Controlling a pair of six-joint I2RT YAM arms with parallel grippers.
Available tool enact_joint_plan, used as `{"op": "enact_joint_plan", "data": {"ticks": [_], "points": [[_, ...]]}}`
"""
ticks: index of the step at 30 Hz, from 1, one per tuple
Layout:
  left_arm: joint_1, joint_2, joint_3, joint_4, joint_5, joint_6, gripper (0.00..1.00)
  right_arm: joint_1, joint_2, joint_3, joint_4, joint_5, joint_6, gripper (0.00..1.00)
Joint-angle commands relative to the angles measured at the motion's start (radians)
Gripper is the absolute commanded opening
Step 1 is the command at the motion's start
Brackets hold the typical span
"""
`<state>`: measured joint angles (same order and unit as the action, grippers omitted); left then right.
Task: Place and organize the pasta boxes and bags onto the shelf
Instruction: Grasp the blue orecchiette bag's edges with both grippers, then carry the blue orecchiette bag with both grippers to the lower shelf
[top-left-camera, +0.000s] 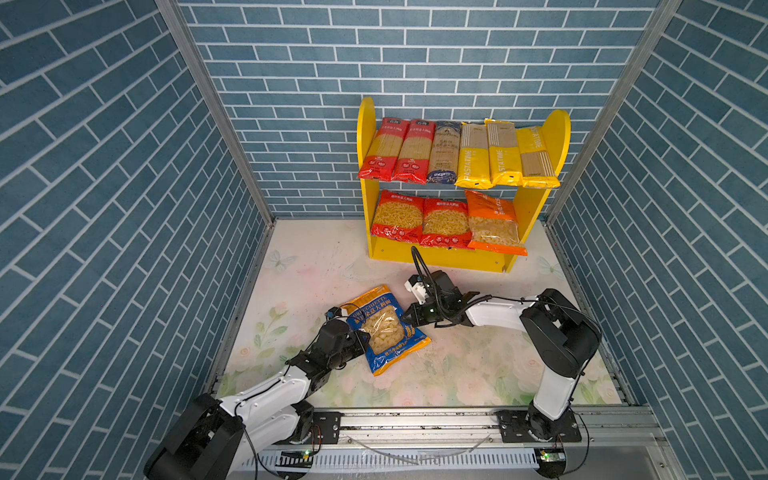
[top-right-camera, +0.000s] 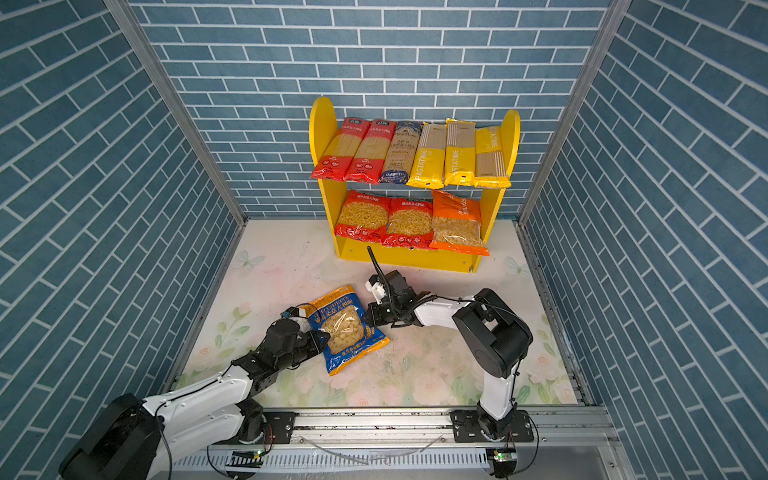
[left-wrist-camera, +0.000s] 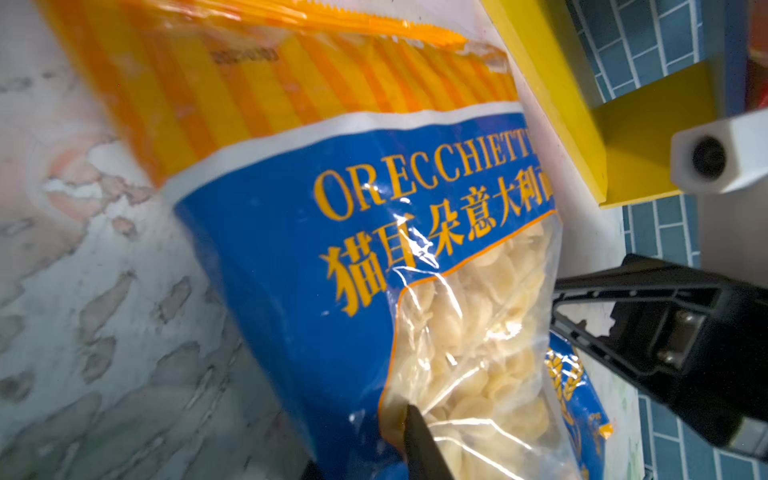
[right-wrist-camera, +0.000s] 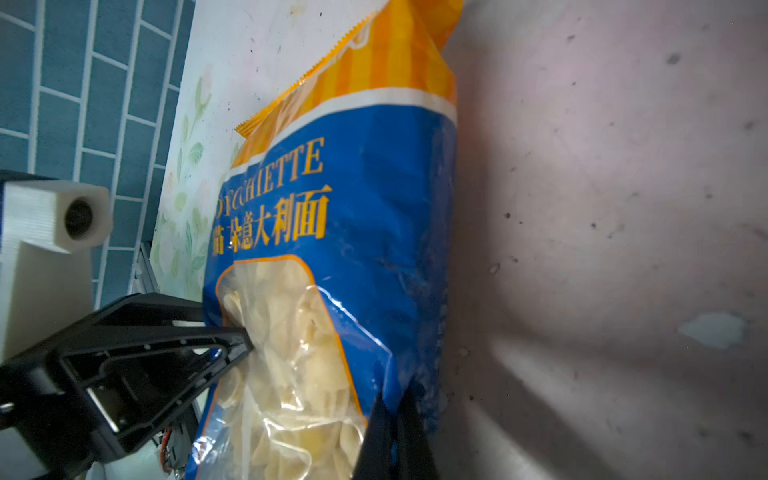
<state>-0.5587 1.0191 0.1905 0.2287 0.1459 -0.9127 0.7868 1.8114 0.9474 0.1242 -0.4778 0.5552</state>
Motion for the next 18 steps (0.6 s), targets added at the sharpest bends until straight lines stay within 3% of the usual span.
{"op": "enact_joint_plan", "data": {"ticks": [1, 11, 18], "points": [[-0.006, 0.031, 0.081, 0.01, 0.015, 0.117, 0.17, -0.003, -0.059, -0.047, 0.122, 0.012, 0.02, 0.0], [-0.005, 0.283, 0.361, 0.073, 0.112, 0.287, 0.07, -0.068, -0.247, -0.228, 0.289, 0.227, 0.071, 0.0], [-0.01, 0.522, 0.606, 0.125, 0.17, 0.318, 0.04, -0.159, -0.364, -0.317, 0.359, 0.371, 0.057, 0.0]]}}
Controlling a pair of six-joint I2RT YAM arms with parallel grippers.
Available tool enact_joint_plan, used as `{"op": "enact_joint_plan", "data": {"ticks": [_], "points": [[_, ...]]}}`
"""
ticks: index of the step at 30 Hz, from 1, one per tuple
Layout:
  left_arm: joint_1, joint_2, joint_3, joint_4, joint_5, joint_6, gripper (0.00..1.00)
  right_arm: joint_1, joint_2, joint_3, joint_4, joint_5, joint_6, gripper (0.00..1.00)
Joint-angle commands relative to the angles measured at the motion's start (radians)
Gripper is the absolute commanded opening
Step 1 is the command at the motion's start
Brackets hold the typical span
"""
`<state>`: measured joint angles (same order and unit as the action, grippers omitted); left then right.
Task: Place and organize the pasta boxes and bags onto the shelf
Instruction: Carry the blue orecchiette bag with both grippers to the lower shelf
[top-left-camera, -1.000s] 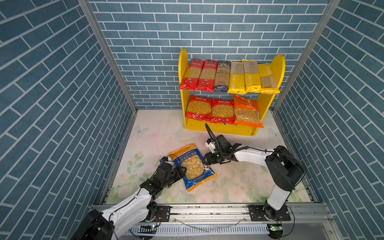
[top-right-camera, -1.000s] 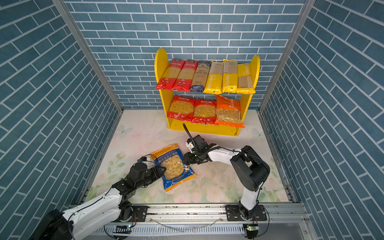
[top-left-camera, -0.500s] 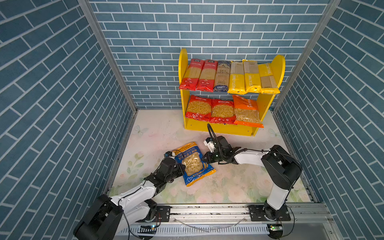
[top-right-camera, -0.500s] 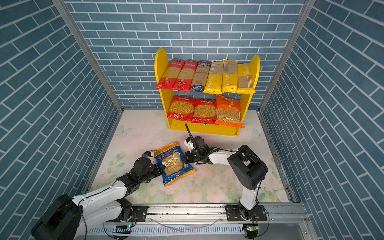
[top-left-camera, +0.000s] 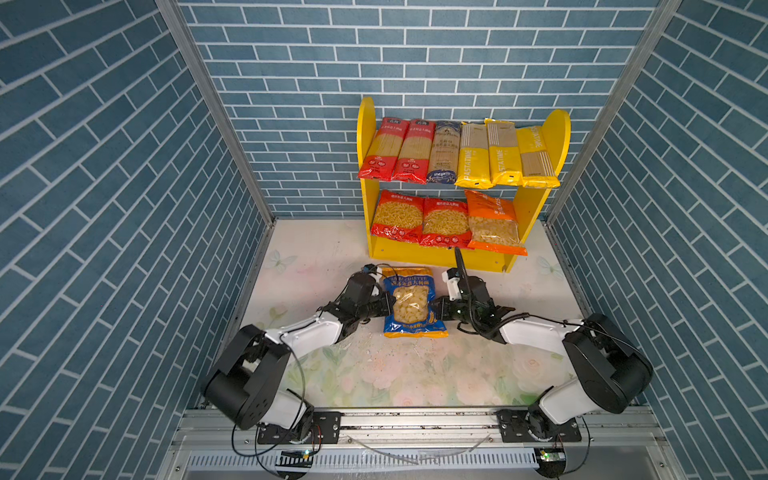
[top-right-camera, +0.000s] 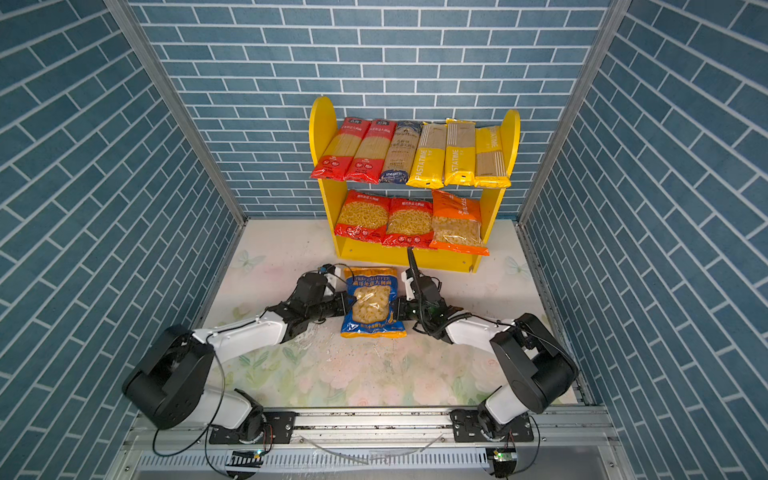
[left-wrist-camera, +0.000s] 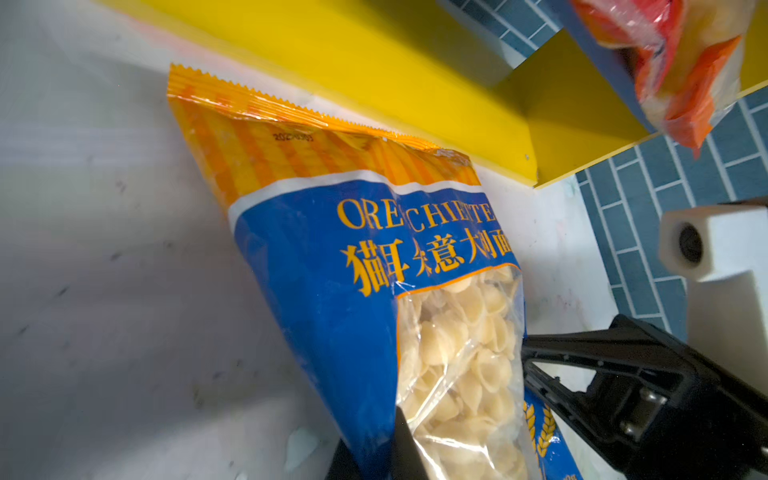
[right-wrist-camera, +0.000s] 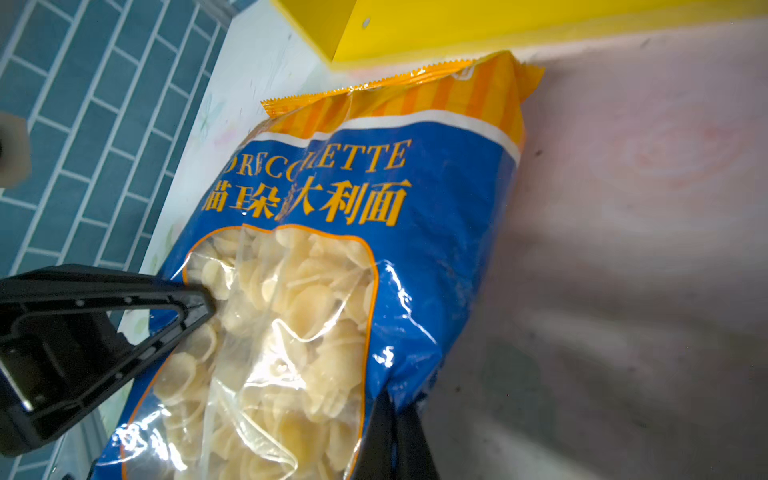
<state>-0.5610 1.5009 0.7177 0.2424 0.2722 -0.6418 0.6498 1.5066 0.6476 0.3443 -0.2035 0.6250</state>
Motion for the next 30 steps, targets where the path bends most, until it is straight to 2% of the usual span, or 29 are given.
{"op": "enact_joint_plan", "data": {"ticks": [1, 3, 8, 11, 15, 17, 19, 22, 25, 30], "points": [[-0.007, 0.074, 0.11, 0.119, 0.042, 0.051, 0.03, -0.038, -0.065, -0.021, 0.153, 0.11, -0.019, 0.0], [-0.008, 0.147, 0.178, 0.127, 0.041, 0.062, 0.03, -0.078, -0.053, -0.012, 0.167, 0.153, -0.019, 0.0], [-0.006, 0.348, 0.392, 0.091, 0.049, 0.087, 0.03, -0.194, 0.044, 0.085, 0.187, 0.175, -0.025, 0.0], [-0.006, 0.44, 0.497, 0.08, 0.048, 0.094, 0.03, -0.233, 0.107, 0.164, 0.199, 0.212, -0.05, 0.0], [-0.001, 0.534, 0.612, 0.041, -0.009, 0.119, 0.04, -0.256, 0.217, 0.273, 0.178, 0.26, -0.067, 0.0], [0.004, 0.584, 0.654, 0.03, -0.035, 0.111, 0.04, -0.256, 0.248, 0.318, 0.123, 0.261, -0.066, 0.21], [0.01, 0.625, 0.679, 0.029, -0.045, 0.099, 0.05, -0.253, 0.236, 0.298, 0.117, 0.253, -0.033, 0.32], [0.022, 0.668, 0.704, 0.021, -0.057, 0.082, 0.06, -0.234, 0.175, 0.203, 0.099, 0.264, 0.024, 0.38], [0.027, 0.68, 0.709, 0.029, -0.05, 0.064, 0.08, -0.197, 0.091, 0.11, 0.006, 0.266, 0.108, 0.41], [0.027, 0.679, 0.717, 0.024, -0.035, 0.059, 0.12, -0.059, -0.019, -0.037, -0.032, 0.275, 0.25, 0.44]]}}
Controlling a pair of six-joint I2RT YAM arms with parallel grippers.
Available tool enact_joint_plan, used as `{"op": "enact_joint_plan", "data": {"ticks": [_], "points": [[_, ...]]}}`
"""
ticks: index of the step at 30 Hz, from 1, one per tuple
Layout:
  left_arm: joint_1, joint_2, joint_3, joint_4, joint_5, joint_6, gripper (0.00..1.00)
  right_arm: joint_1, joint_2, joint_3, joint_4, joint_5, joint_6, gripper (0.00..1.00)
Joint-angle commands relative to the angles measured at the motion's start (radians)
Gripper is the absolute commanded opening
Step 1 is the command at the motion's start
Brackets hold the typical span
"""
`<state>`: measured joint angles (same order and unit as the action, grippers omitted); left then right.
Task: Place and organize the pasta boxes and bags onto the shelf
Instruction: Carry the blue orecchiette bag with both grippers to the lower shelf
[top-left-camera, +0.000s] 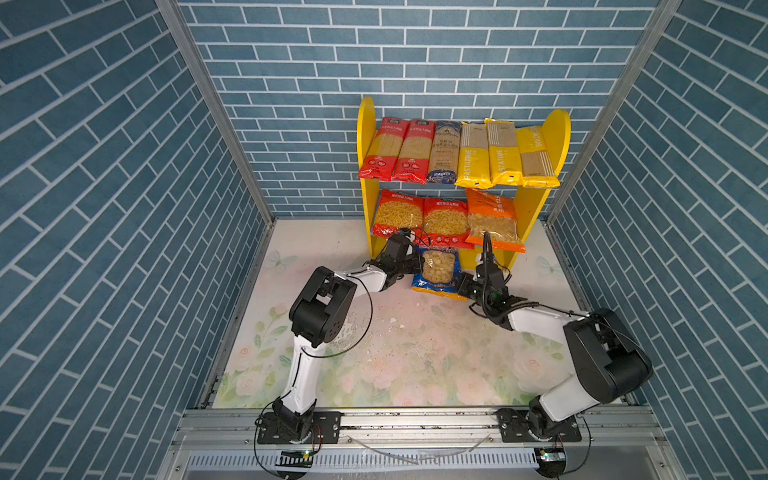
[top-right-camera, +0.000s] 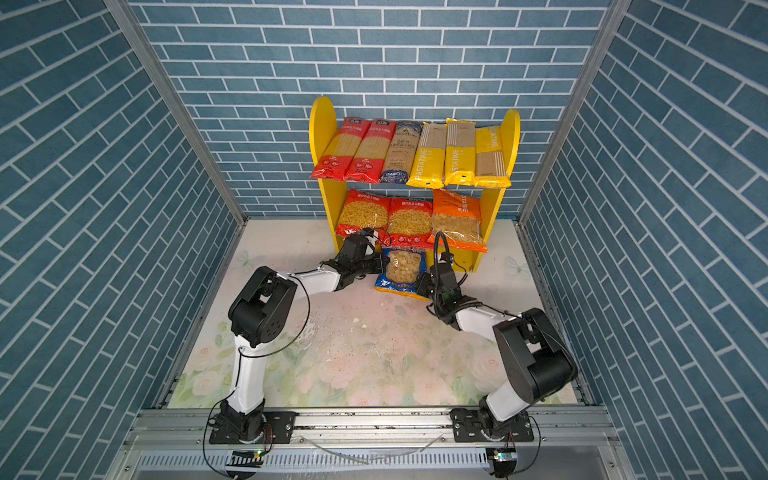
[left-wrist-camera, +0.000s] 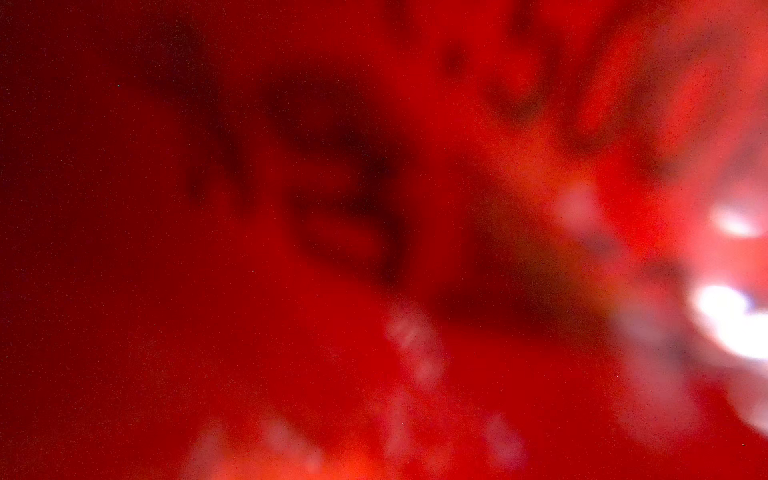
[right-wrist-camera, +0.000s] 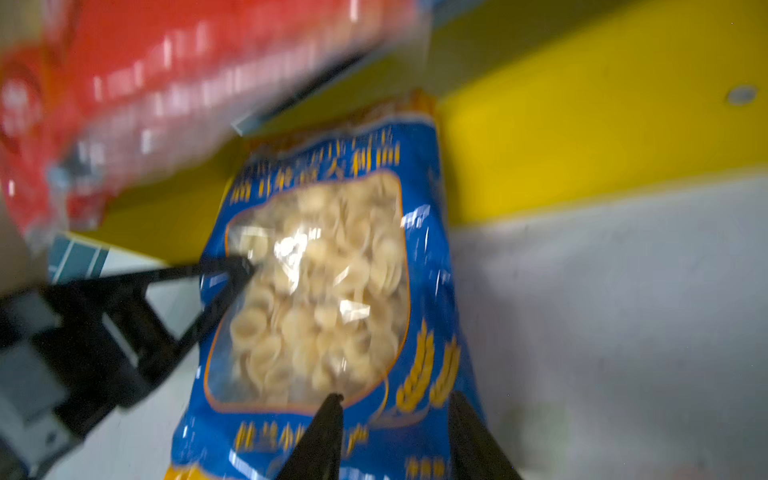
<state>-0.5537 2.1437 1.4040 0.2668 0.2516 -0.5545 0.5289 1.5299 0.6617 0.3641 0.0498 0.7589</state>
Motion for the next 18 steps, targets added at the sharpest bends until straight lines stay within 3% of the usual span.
{"op": "enact_joint_plan", "data": {"ticks": [1, 7, 12, 18], "points": [[0.021, 0.036, 0.034, -0.007, -0.013, -0.025, 0.13, 0.092, -0.054, -0.066, -0.059, 0.031, 0.14, 0.45], [0.021, 0.033, 0.046, -0.034, -0.002, -0.017, 0.16, 0.195, 0.025, -0.056, -0.02, 0.067, 0.213, 0.44], [0.021, 0.019, 0.053, -0.07, -0.003, -0.01, 0.23, 0.194, 0.198, 0.023, 0.123, 0.139, 0.143, 0.4], [0.03, -0.071, -0.039, -0.091, 0.001, 0.015, 0.39, 0.169, 0.324, 0.142, 0.257, 0.207, 0.02, 0.38]]}}
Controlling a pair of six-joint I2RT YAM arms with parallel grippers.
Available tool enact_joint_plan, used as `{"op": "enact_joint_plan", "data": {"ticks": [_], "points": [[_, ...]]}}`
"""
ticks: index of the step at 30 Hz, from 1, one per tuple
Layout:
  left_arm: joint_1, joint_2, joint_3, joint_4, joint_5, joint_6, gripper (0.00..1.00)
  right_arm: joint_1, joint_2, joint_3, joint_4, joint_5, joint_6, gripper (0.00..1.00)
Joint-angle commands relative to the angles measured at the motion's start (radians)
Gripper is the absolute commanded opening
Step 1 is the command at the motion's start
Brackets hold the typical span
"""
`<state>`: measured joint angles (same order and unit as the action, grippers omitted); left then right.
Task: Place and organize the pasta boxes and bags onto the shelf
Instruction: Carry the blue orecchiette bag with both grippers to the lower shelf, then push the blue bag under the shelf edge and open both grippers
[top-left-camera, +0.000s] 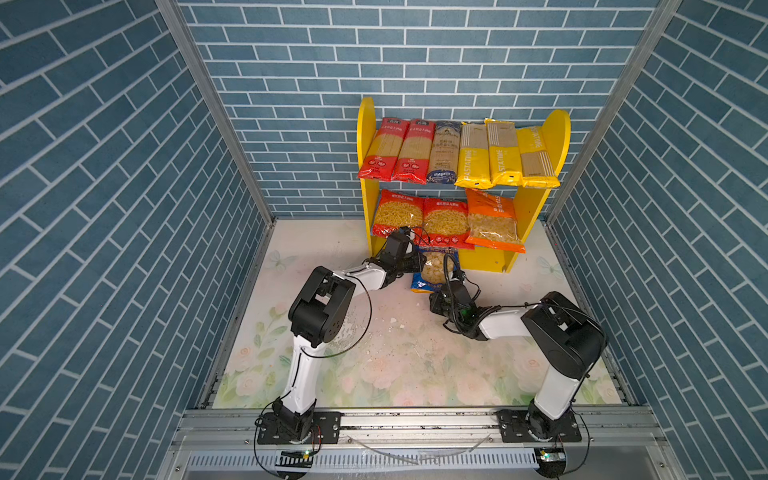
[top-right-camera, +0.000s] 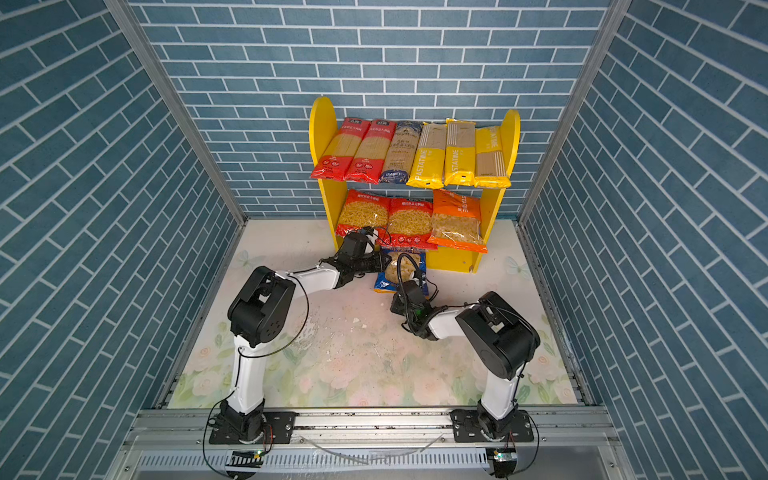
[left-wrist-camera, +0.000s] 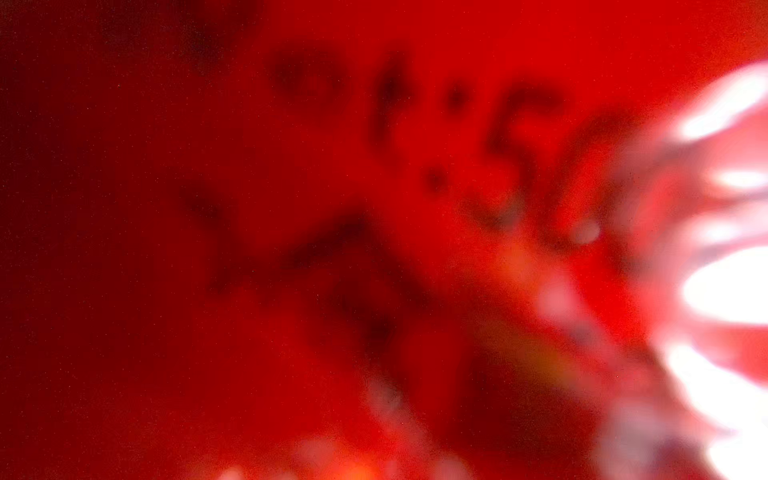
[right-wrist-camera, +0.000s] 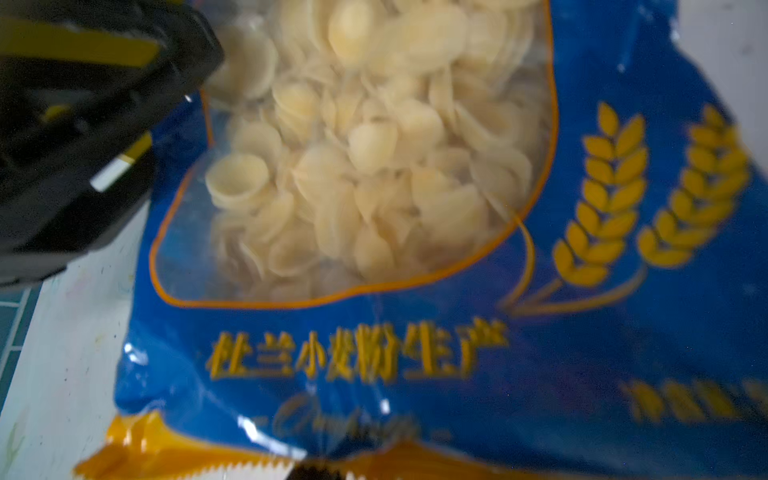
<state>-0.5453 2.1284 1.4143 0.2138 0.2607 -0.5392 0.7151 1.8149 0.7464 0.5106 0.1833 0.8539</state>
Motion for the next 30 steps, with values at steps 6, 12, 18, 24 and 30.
{"op": "enact_joint_plan", "data": {"ticks": [6, 12, 18, 24, 30], "points": [[0.032, -0.176, -0.191, -0.03, -0.004, 0.004, 0.53, -0.093, 0.133, 0.173, 0.15, 0.029, -0.121, 0.35], [0.035, -0.292, -0.328, -0.019, 0.0, 0.023, 0.56, -0.136, 0.19, 0.266, 0.172, 0.011, -0.177, 0.35], [0.043, -0.361, -0.408, -0.001, -0.011, 0.018, 0.58, -0.135, 0.255, 0.373, 0.206, 0.01, -0.211, 0.35], [0.05, -0.398, -0.448, 0.004, -0.015, 0.017, 0.59, -0.13, 0.362, 0.489, 0.195, 0.01, -0.144, 0.35], [0.059, -0.398, -0.467, 0.024, -0.003, 0.003, 0.61, -0.107, 0.331, 0.425, 0.204, -0.012, -0.106, 0.42]]}}
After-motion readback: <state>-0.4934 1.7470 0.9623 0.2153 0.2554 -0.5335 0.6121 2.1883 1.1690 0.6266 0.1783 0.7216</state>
